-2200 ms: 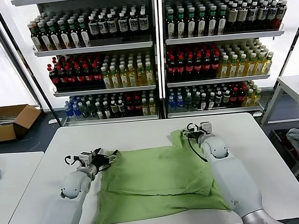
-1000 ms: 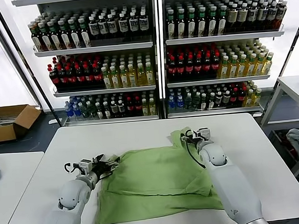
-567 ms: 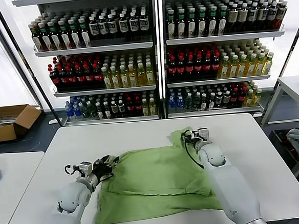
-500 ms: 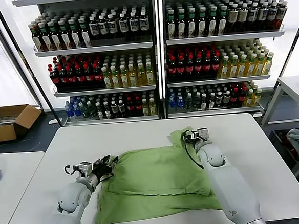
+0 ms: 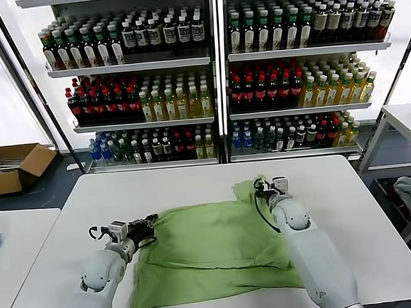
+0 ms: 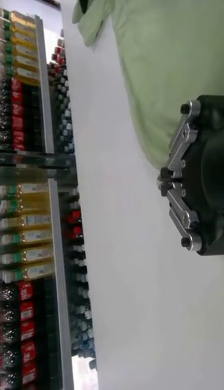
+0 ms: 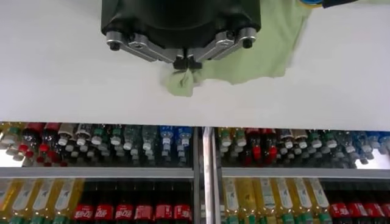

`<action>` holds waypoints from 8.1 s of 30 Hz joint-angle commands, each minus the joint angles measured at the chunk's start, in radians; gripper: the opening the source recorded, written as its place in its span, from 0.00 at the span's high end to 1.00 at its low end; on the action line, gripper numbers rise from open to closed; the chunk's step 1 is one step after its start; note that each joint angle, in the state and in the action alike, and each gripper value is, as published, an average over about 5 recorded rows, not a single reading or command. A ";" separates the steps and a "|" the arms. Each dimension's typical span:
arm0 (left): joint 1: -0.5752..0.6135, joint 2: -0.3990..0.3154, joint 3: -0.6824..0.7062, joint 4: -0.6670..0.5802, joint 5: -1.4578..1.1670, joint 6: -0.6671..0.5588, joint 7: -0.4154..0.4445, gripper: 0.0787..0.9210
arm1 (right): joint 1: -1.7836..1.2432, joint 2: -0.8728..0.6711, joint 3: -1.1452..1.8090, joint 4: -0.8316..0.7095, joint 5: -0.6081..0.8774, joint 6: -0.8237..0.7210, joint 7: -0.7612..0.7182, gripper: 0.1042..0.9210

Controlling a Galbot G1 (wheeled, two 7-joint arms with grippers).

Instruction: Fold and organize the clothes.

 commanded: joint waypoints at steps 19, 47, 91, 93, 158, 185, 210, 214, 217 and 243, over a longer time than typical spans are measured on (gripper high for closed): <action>0.144 0.021 -0.042 -0.206 -0.005 -0.105 -0.017 0.99 | -0.218 -0.104 0.062 0.491 0.103 -0.013 0.046 1.00; 0.426 0.019 -0.109 -0.433 0.067 -0.107 -0.002 0.99 | -0.643 -0.130 0.262 0.819 0.060 -0.013 0.130 1.00; 0.440 -0.044 -0.110 -0.325 0.193 -0.145 0.025 0.99 | -0.851 -0.081 0.221 0.906 -0.088 -0.013 0.167 1.00; 0.439 -0.045 -0.110 -0.324 0.195 -0.146 0.024 0.99 | -0.861 -0.083 0.222 0.913 -0.094 -0.013 0.166 1.00; 0.558 -0.224 -0.171 -0.427 0.104 -0.020 -0.099 0.17 | -0.795 -0.114 0.259 1.045 0.012 -0.013 0.234 0.12; 0.525 -0.132 -0.429 -0.490 0.055 -0.071 -0.105 0.97 | -0.715 -0.140 0.265 1.030 0.050 -0.014 0.236 0.12; 0.504 0.115 -0.639 -0.338 0.001 -0.078 -0.018 0.97 | -0.683 -0.128 0.230 1.034 -0.002 -0.013 0.233 0.12; 0.499 -0.010 -0.499 -0.361 0.063 -0.088 -0.012 0.97 | -0.738 -0.121 0.244 1.065 -0.011 -0.010 0.237 0.12; 0.495 -0.074 -0.426 -0.392 0.074 -0.078 -0.014 0.97 | -0.778 -0.112 0.250 1.081 -0.022 -0.002 0.238 0.12; 0.497 -0.173 -0.091 -0.616 0.143 0.030 -0.068 0.97 | -0.865 -0.073 0.270 1.104 -0.059 0.028 0.243 0.12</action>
